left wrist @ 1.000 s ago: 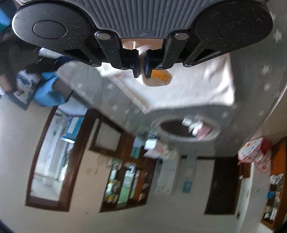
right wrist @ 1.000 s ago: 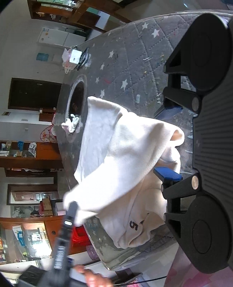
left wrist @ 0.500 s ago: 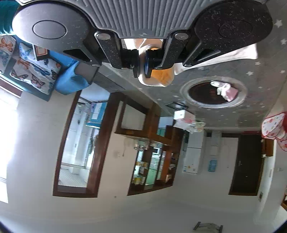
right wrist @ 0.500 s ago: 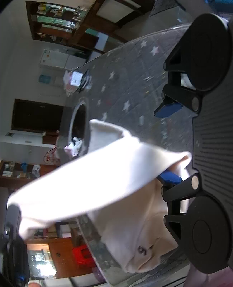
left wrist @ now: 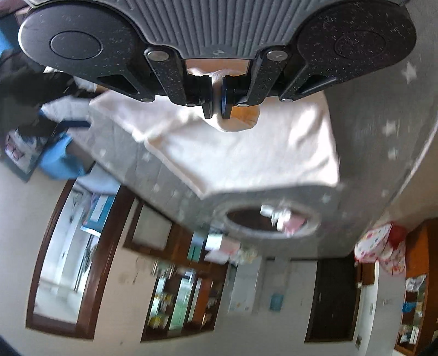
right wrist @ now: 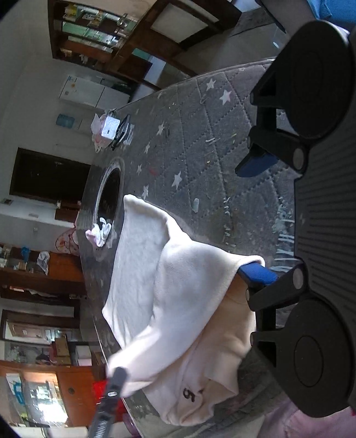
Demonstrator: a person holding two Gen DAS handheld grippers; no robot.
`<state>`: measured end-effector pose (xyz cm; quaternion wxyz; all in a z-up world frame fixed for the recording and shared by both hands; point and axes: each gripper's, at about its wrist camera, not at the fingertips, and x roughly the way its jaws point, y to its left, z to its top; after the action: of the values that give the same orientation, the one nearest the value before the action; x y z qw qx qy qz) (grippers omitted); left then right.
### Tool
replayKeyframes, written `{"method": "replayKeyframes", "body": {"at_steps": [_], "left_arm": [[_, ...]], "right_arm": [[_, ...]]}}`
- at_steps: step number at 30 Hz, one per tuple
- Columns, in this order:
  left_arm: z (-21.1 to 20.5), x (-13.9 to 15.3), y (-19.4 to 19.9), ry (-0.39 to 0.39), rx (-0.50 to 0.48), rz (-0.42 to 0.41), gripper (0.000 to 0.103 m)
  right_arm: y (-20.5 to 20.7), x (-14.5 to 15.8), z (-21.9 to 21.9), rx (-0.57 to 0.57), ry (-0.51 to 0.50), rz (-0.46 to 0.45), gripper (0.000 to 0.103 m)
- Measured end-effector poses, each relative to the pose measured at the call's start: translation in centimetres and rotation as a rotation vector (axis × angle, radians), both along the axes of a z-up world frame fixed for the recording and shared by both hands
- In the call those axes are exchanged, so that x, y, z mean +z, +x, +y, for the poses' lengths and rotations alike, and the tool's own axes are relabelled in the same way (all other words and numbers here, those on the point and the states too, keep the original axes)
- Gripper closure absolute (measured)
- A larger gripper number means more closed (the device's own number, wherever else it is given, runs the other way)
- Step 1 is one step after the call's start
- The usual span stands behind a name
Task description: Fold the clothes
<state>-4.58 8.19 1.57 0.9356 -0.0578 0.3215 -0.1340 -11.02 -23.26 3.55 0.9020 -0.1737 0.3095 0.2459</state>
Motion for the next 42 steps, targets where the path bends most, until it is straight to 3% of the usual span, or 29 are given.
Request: {"method": "replayKeyframes", "body": {"at_steps": [9,15,21,28,30,32,36,42], "left_arm": [[0.9,-1.6,-1.6,0.048,0.031,0.057,0.09],[1.8,-0.6,-2.1,0.074,0.088,0.033,0.088],[0.8,0.2,-0.6,0.044,0.04,-0.013,0.088],[-0.1,-1.6,2.0,0.041,0.009,0.039,0.088],[0.0,-2.2,2.1,0.048,0.012,0.054,0.088],[0.4,-2.5,1.9,0.034,0.013,0.054,0.088],[0.6,-2.2,1.7,0.029,0.014,0.055,0.088],[0.0,-1.4,1.5,0.046,0.007,0.02,0.076]], "right_arm": [[-0.8,1.4,-2.6,0.024,-0.001,0.056,0.031],[0.7,2.9,-1.8,0.053,0.068,0.024,0.046],[3.0,2.7,1.4,0.146,0.14,0.056,0.069],[4.8,1.7,4.0,0.177,0.206,0.082,0.076],[5.4,0.9,4.1,0.16,0.209,0.096,0.077],[5.8,0.3,3.8,0.135,0.211,0.114,0.085],[5.6,0.6,3.0,0.097,0.187,0.109,0.085],[4.9,1.9,3.5,0.13,0.22,0.069,0.085]]}}
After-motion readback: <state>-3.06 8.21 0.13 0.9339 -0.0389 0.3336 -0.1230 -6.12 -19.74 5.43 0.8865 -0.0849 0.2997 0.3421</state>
